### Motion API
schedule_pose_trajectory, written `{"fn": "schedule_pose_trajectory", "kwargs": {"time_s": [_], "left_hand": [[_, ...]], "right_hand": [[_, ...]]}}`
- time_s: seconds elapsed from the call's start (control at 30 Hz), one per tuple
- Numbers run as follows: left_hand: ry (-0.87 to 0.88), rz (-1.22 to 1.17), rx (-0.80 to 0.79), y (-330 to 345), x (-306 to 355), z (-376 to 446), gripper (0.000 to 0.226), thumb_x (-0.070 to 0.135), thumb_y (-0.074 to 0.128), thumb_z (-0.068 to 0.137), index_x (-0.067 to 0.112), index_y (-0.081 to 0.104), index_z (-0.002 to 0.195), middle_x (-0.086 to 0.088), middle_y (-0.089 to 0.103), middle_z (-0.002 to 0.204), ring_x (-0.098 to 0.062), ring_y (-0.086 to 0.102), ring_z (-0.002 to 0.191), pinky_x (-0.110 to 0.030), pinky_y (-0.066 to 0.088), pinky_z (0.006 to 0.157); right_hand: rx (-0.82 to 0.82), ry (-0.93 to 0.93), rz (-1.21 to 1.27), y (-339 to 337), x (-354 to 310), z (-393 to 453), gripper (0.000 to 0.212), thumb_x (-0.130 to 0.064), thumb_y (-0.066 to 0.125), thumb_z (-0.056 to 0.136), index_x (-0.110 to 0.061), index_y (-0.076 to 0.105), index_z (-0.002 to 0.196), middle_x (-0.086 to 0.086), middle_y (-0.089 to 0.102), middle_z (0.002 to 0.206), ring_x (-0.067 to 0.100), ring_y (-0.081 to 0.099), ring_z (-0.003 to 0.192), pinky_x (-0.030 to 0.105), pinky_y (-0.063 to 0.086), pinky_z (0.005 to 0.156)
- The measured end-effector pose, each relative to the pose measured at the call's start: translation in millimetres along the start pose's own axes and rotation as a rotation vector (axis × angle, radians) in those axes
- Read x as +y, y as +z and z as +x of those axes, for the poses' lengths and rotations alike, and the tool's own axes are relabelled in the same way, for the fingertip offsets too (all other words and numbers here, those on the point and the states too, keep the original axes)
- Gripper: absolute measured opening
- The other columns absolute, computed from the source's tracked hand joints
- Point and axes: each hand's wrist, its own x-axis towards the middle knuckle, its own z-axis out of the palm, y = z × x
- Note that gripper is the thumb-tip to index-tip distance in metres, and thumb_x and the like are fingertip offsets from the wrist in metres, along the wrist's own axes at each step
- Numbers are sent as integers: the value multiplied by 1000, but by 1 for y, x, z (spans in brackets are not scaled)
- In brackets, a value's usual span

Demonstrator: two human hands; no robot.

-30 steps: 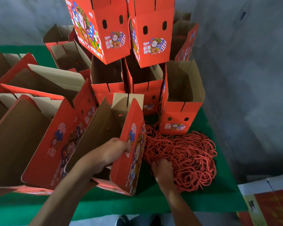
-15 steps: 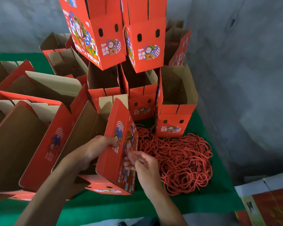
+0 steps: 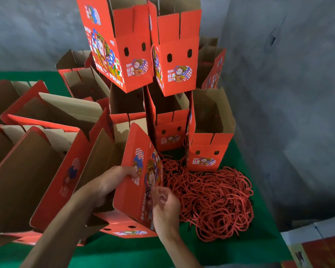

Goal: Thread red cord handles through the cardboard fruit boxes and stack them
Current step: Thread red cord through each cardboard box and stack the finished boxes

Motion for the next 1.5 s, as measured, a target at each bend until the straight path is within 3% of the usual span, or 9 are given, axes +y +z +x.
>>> {"fn": "schedule_pose_trajectory", "kwargs": {"time_s": [0.33, 0.47, 0.67, 0.77, 0.9, 1.03, 1.2, 1.37, 1.5], "left_hand": [[17, 4, -139, -5, -1, -2, 75, 66, 71, 61, 23, 62, 122, -4, 79, 99, -24, 77, 88, -33, 60, 70], [-23, -152, -179, 4, -6, 8, 83, 89, 40, 79, 21, 71, 113, -15, 76, 110, -33, 74, 101, -44, 62, 74], [84, 383, -185, 36, -22, 27, 30, 21, 56, 100, 3, 78, 88, -15, 77, 86, -29, 76, 82, -49, 63, 77], [108, 543, -174, 45, -29, 41, 18, 21, 55, 99, 11, 70, 95, -5, 76, 82, -16, 76, 72, -28, 61, 61], [93, 651, -128, 51, -32, 50, 18, 31, 51, 101, 20, 61, 109, 3, 70, 96, -7, 72, 78, -21, 57, 65], [68, 532, -186, 52, -27, 51, 27, 31, 57, 100, 8, 63, 113, -8, 73, 99, -15, 76, 77, -28, 63, 68], [43, 472, -105, 54, -20, 46, 31, 27, 58, 98, 2, 64, 116, -16, 72, 106, -28, 75, 89, -37, 63, 79], [-7, 141, 60, 60, -16, 46, 20, 16, 52, 103, 9, 63, 87, -5, 65, 82, -8, 68, 60, -22, 54, 54], [152, 151, 7, 54, -20, 29, 45, 36, 46, 106, 1, 70, 92, -20, 67, 80, -16, 60, 69, -27, 45, 66]], "right_hand": [[6, -163, -150, 10, -2, 0, 22, -44, 57, 103, -27, 68, 96, -11, 75, 85, 7, 73, 80, 32, 61, 71], [45, -264, -210, 5, 8, 2, 22, -45, 59, 101, -26, 68, 93, -10, 72, 83, 14, 72, 77, 43, 59, 68], [17, -182, -276, -15, 22, 9, 19, -20, 64, 100, -33, 70, 88, -3, 71, 83, 17, 70, 78, 48, 60, 77], [-44, -92, -323, -30, 27, 11, 49, -5, 64, 95, -54, 69, 96, -18, 72, 91, 4, 69, 81, 37, 61, 78], [-54, -391, -462, -42, 25, -4, 49, 2, 60, 97, -26, 61, 137, -23, 70, 120, -8, 64, 113, 15, 53, 94], [-131, -621, -508, -44, 32, -20, 38, -44, 47, 106, -39, 52, 144, -20, 53, 143, 7, 58, 130, 31, 54, 99], [-192, -556, -561, -44, 35, -21, 89, -62, 78, 84, -20, 45, 155, -10, 46, 158, 10, 46, 145, 26, 43, 115], [-233, -399, -546, -55, 30, 2, 58, -60, 66, 95, -37, 51, 146, -24, 57, 141, 0, 58, 126, 32, 55, 97], [-7, -394, -497, -55, 36, 7, 14, -48, 68, 96, -39, 57, 99, -19, 62, 94, 5, 62, 85, 33, 54, 69]]}}
